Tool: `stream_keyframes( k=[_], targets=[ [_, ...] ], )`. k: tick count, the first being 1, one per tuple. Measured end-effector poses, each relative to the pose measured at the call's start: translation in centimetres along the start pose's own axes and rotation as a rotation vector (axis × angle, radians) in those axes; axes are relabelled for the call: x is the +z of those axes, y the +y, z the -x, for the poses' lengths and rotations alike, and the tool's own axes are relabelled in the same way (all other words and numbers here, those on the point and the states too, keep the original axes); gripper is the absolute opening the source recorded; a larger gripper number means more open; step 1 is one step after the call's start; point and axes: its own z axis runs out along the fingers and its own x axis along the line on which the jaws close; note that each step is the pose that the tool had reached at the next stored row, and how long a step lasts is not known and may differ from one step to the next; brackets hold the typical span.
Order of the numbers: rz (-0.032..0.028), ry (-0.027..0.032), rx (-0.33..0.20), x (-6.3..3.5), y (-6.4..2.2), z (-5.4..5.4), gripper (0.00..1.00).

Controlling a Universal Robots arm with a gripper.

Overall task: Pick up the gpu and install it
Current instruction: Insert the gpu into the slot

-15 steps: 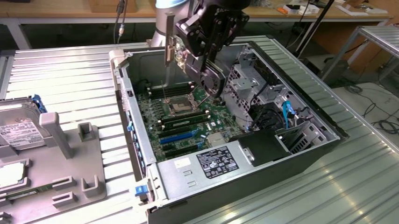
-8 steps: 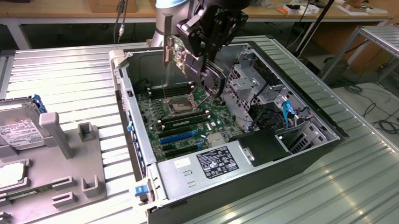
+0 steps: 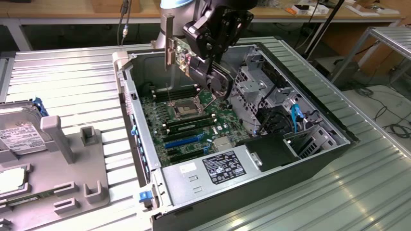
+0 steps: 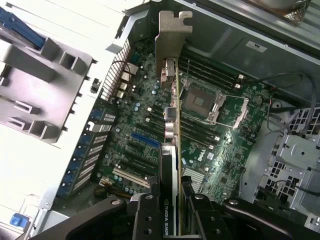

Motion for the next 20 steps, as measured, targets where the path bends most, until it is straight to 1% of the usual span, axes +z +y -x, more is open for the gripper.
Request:
stream_keyframes(
  k=[20],
  targets=[
    [0.0025,0.0092,-0.107,0.00,0.00,0.00,0.27]
  ],
)
